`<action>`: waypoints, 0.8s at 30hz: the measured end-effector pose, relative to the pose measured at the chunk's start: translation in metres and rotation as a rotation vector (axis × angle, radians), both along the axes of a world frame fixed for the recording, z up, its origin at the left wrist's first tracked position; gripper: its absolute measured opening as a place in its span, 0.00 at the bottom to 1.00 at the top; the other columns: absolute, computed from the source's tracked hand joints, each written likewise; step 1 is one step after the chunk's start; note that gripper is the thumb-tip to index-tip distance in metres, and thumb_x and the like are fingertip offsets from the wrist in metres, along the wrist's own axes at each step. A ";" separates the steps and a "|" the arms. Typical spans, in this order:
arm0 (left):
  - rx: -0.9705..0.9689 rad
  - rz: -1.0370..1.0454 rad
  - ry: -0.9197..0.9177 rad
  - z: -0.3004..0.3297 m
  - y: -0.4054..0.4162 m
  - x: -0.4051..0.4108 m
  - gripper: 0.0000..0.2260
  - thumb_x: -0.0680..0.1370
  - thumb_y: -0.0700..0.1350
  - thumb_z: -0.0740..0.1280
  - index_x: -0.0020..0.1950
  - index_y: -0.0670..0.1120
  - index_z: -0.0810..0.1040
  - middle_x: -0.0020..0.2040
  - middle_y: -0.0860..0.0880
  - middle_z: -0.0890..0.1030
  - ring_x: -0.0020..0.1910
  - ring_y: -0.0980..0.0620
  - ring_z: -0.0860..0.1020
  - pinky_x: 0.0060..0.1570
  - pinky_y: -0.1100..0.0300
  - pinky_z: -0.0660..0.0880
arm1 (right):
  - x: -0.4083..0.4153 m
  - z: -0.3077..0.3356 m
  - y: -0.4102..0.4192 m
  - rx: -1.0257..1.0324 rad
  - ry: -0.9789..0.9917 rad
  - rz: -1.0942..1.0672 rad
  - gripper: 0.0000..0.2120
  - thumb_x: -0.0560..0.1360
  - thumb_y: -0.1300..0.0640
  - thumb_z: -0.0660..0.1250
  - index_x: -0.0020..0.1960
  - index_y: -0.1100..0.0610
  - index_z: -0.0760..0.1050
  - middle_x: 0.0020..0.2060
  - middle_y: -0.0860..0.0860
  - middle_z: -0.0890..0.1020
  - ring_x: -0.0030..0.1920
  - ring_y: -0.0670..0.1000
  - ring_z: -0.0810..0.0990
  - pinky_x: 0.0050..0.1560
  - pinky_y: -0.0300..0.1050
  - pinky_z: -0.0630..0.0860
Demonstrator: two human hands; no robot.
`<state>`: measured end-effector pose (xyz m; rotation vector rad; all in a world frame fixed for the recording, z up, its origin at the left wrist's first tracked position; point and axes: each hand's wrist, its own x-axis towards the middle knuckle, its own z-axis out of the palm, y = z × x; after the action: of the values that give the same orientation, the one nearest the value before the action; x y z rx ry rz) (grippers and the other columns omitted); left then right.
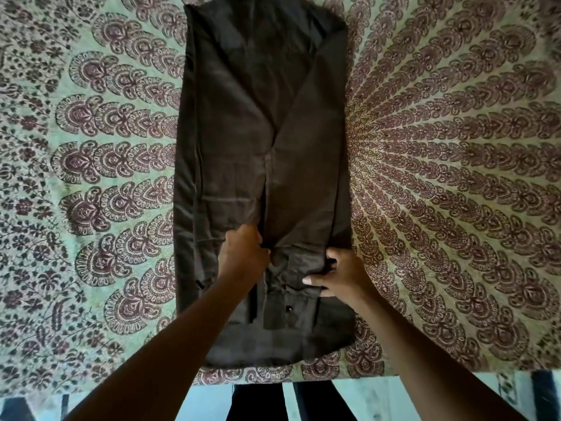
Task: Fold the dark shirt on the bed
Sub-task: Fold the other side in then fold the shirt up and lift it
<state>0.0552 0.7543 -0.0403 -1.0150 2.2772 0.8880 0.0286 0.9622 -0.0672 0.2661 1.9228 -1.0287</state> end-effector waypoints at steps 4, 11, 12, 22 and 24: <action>-0.068 -0.109 -0.022 0.011 0.001 -0.009 0.10 0.78 0.49 0.72 0.56 0.48 0.76 0.53 0.45 0.77 0.51 0.43 0.79 0.54 0.48 0.80 | -0.011 0.006 -0.002 0.091 0.112 0.030 0.16 0.64 0.56 0.85 0.45 0.60 0.81 0.39 0.53 0.86 0.41 0.51 0.87 0.41 0.56 0.86; -0.117 -0.206 0.298 0.008 -0.015 -0.084 0.13 0.81 0.46 0.65 0.65 0.46 0.73 0.61 0.43 0.75 0.57 0.38 0.78 0.52 0.42 0.79 | -0.087 0.009 -0.023 0.203 0.463 -0.121 0.18 0.64 0.49 0.84 0.36 0.51 0.75 0.28 0.48 0.81 0.31 0.48 0.81 0.33 0.43 0.74; -0.130 -0.216 0.385 0.006 -0.019 -0.101 0.15 0.80 0.45 0.67 0.65 0.45 0.73 0.62 0.42 0.73 0.59 0.38 0.75 0.54 0.41 0.78 | -0.104 0.004 -0.029 0.207 0.488 -0.167 0.18 0.65 0.50 0.84 0.36 0.51 0.74 0.28 0.49 0.81 0.30 0.50 0.80 0.33 0.43 0.75; -0.071 -0.261 0.380 -0.035 -0.060 -0.216 0.13 0.79 0.46 0.70 0.62 0.50 0.75 0.53 0.47 0.84 0.57 0.43 0.80 0.59 0.46 0.76 | -0.232 -0.016 -0.085 0.217 0.701 -0.250 0.09 0.74 0.59 0.77 0.45 0.64 0.81 0.37 0.53 0.81 0.34 0.46 0.76 0.29 0.23 0.65; -0.077 -0.253 0.357 -0.041 -0.065 -0.217 0.12 0.78 0.47 0.71 0.60 0.51 0.77 0.51 0.48 0.84 0.57 0.44 0.79 0.53 0.51 0.76 | -0.242 -0.021 -0.087 0.261 0.705 -0.219 0.08 0.73 0.60 0.78 0.44 0.64 0.82 0.37 0.53 0.81 0.35 0.48 0.76 0.29 0.27 0.65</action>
<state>-0.1619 0.6896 -0.0816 -0.6140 2.6799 0.9384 -0.2137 0.8757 -0.0882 0.2881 2.7232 -1.1031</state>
